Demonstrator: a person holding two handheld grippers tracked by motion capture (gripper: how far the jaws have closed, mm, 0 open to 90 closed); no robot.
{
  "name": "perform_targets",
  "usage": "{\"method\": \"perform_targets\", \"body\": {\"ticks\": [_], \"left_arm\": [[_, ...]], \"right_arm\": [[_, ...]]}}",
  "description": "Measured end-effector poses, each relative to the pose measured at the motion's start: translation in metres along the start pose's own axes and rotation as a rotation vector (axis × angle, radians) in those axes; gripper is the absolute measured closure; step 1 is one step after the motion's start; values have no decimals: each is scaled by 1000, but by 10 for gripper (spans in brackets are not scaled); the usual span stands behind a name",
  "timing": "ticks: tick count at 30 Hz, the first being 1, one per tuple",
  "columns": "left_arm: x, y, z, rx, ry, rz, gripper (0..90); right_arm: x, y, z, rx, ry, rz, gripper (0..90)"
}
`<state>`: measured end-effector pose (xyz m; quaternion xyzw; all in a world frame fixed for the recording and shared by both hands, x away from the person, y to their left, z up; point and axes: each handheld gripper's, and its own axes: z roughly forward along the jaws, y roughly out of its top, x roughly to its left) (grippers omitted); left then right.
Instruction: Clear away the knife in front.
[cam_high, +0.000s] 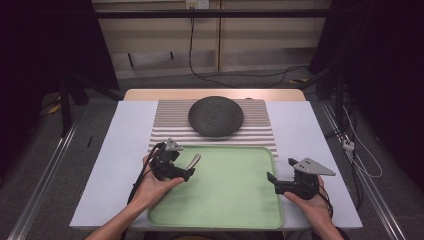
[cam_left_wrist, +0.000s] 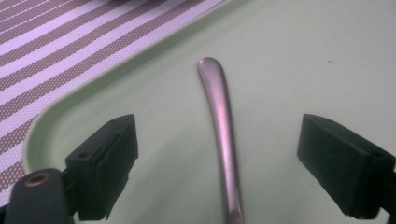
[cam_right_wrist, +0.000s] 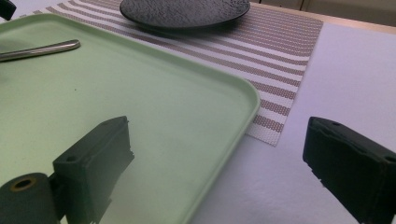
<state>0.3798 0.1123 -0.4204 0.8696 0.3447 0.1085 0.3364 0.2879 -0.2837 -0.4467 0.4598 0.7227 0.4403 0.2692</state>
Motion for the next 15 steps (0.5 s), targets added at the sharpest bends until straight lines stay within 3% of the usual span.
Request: {"method": "perform_targets", "body": {"ticks": [5, 9, 11, 13, 15], "left_arm": [[-4, 2, -4, -56, -34, 43, 105], [-8, 3, -3, -72, -29, 70, 131], [-9, 5, -2, -73, -44, 60, 201], [-9, 5, -1, -85, -38, 61, 208], [-11, 5, 0, -97, -34, 74, 312]], "right_arm": [[1, 0, 0, 0, -2, -2, 76], [1, 0, 0, 1, -1, -1, 77], [0, 0, 0, 0, -2, 0, 77], [0, 0, 0, 1, -3, 2, 76], [0, 0, 0, 3, -3, 0, 76]]}}
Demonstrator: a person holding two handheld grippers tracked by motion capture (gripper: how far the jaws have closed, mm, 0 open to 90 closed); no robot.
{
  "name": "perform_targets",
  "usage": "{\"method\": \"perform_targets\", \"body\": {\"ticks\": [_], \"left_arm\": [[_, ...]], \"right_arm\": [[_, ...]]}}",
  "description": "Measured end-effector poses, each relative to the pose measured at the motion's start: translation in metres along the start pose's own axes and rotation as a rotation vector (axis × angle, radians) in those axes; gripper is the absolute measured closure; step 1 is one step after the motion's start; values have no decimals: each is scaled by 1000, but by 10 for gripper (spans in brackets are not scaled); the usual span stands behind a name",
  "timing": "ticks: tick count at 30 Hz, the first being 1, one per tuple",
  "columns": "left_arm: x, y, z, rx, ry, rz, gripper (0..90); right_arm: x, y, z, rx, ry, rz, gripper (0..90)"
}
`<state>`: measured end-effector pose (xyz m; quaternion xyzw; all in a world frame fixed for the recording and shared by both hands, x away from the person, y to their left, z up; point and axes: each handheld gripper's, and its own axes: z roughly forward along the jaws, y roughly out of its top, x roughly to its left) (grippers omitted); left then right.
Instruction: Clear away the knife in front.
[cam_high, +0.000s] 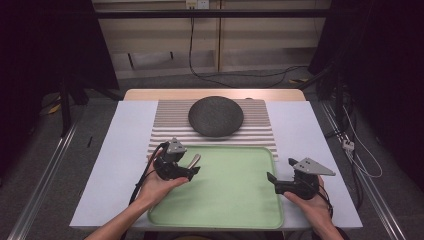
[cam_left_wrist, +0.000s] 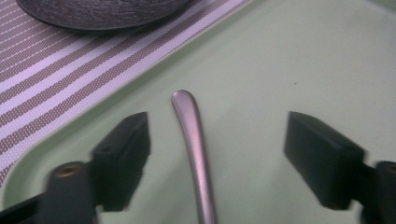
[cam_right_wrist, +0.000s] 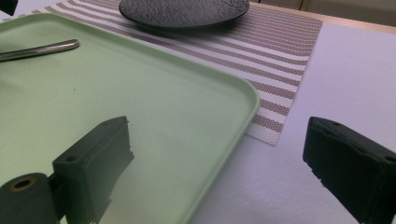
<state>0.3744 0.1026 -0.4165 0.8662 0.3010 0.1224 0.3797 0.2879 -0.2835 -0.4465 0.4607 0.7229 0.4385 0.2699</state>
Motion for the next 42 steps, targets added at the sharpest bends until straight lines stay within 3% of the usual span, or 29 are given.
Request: {"method": "perform_targets", "body": {"ticks": [2, 8, 16, 22, 24, 28, 32, 37, 40, 42], "left_arm": [[-2, 0, 2, 2, -9, 8, 367], [-11, 0, 4, 38, -58, 57, 715], [-17, -2, 16, 93, -82, 82, 893], [-21, -4, 23, 130, -58, 114, 900], [-21, -5, 26, 129, -43, 94, 900], [-16, -5, 26, 159, -33, 107, 900], [-15, -6, 26, 150, -23, 87, 900], [-12, -6, 23, 177, -9, 122, 900], [-15, -6, 25, 157, -2, 93, 900], [-12, -6, 23, 185, -6, 129, 900]], "right_arm": [[0, 0, 1, 1, 0, -1, 76], [2, 1, 1, 2, -1, -6, 77], [2, 1, 1, 0, 2, -8, 78], [2, 1, 0, -1, 2, -8, 78], [2, 1, 0, -2, 2, -9, 78], [2, 1, 0, -1, 4, -12, 78], [2, 1, 0, 1, 3, -8, 76], [2, 1, 0, 1, 4, -9, 76], [2, 1, 0, 1, 5, -9, 76], [2, 1, 0, 1, 5, -11, 76]]}}
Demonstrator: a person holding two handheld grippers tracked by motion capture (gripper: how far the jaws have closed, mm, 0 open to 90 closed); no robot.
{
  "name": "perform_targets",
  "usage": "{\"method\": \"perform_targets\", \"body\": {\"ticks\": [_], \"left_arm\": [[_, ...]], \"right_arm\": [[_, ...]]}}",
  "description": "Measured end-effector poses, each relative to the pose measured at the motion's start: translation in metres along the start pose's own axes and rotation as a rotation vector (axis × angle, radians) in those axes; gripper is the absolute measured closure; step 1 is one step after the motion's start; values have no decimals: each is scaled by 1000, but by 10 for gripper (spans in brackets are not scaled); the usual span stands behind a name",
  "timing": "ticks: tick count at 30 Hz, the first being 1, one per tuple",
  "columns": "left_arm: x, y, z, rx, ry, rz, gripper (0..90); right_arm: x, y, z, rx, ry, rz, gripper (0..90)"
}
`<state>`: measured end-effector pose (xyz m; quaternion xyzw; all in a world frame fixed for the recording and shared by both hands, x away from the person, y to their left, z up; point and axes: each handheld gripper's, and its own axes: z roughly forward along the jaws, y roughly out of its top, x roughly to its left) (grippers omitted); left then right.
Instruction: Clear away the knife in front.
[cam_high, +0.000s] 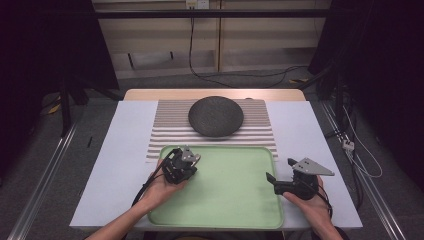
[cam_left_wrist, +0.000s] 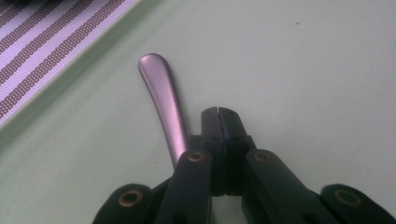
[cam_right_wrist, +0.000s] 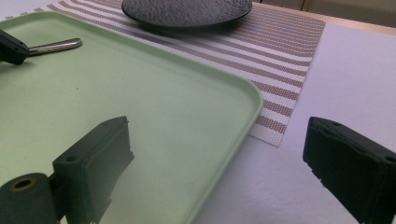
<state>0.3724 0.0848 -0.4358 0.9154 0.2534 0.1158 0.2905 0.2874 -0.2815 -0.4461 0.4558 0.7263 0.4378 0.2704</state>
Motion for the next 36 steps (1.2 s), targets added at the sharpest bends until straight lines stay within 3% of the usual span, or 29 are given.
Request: {"method": "perform_targets", "body": {"ticks": [4, 5, 7, 10, 11, 12, 15, 16, 19, 27, 33, 36], "left_arm": [[4, -2, -2, 6, 2, -14, 900], [2, -3, -1, -23, 6, -50, 900], [2, -3, -2, -10, 9, -31, 900], [2, -3, -1, -19, 7, -48, 900], [4, -3, -3, 6, -1, -17, 900], [5, -4, -4, 15, 1, -14, 900], [6, -6, -5, 3, -15, -46, 900], [8, -6, -6, 20, -12, -21, 900], [8, -7, -7, 19, -3, -22, 900], [15, -9, -7, 17, 1, -68, 900], [18, -10, -9, 38, 2, -50, 900], [19, -11, -10, 35, 4, -63, 900]], "right_arm": [[0, 0, 0, 0, 1, 3, 75], [0, 0, 0, 1, 1, 3, 75], [0, 0, 0, 0, 2, 1, 75], [0, 0, 0, -1, 1, 2, 75], [0, 0, 0, 0, 2, 2, 75], [0, 0, 0, 0, 3, 1, 75], [0, 0, 0, 1, 2, 3, 75], [0, 0, 0, 1, 1, 4, 75], [0, 0, 0, 1, 1, 4, 75], [0, 0, 0, 1, 1, 4, 75], [0, 0, 0, 2, 1, 4, 75], [0, 0, 0, 2, 3, 2, 75]]}}
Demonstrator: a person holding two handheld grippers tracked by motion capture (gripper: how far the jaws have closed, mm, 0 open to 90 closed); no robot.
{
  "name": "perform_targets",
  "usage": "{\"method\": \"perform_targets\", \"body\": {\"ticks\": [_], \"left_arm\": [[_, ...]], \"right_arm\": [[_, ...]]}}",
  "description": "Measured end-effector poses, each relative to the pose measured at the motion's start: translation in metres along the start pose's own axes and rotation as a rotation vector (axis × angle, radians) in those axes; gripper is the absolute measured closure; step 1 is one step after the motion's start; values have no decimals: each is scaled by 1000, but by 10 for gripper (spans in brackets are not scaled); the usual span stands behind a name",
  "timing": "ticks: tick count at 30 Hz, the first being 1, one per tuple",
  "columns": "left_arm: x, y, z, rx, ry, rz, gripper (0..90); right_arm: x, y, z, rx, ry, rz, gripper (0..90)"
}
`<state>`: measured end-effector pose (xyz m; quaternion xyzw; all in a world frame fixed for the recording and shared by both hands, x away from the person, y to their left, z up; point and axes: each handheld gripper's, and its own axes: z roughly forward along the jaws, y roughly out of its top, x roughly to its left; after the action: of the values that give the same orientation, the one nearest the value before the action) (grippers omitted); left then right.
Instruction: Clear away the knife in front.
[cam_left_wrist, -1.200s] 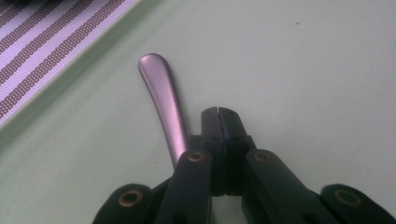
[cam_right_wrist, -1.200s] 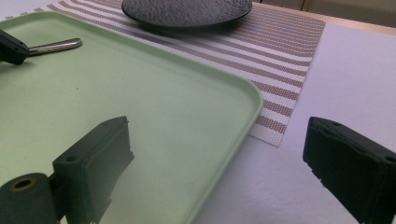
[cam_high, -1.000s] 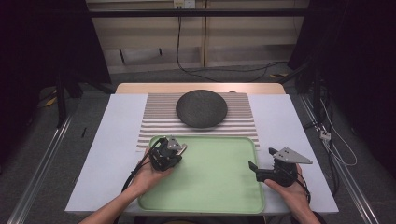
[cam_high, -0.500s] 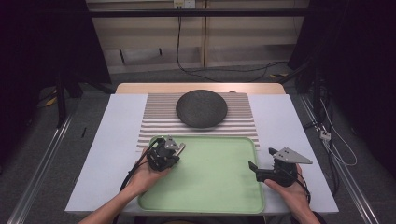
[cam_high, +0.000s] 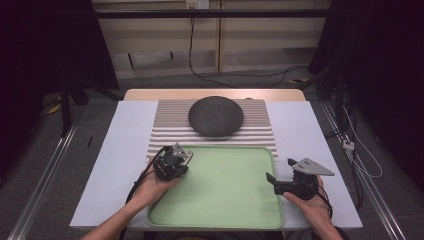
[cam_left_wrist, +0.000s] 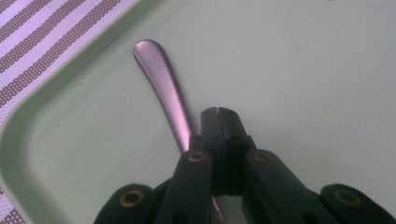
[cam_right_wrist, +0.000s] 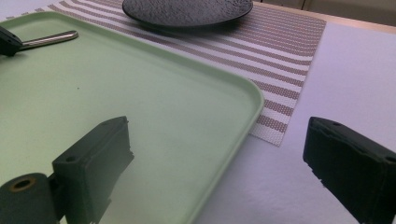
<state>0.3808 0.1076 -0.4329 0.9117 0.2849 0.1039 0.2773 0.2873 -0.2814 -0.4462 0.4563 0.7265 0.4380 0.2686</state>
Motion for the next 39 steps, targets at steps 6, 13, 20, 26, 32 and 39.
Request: {"method": "perform_targets", "body": {"ticks": [6, 13, 20, 26, 32, 39], "left_arm": [[4, -2, -2, 8, -3, -8, 900], [6, -3, -3, 10, 11, -29, 900], [12, -5, -4, 14, 1, -43, 900], [12, -5, -5, 17, 13, -43, 900], [13, -7, -6, 19, 12, -35, 900], [17, -10, -8, 25, 19, -44, 900]], "right_arm": [[0, 0, 1, 3, 1, 3, 75], [0, 0, 0, 1, 1, 3, 74], [0, 0, 0, 2, 1, 5, 74], [0, 0, 0, 2, -4, 1, 73], [0, 0, 0, 1, -1, -1, 73], [0, 0, 0, 3, 1, 0, 73]]}}
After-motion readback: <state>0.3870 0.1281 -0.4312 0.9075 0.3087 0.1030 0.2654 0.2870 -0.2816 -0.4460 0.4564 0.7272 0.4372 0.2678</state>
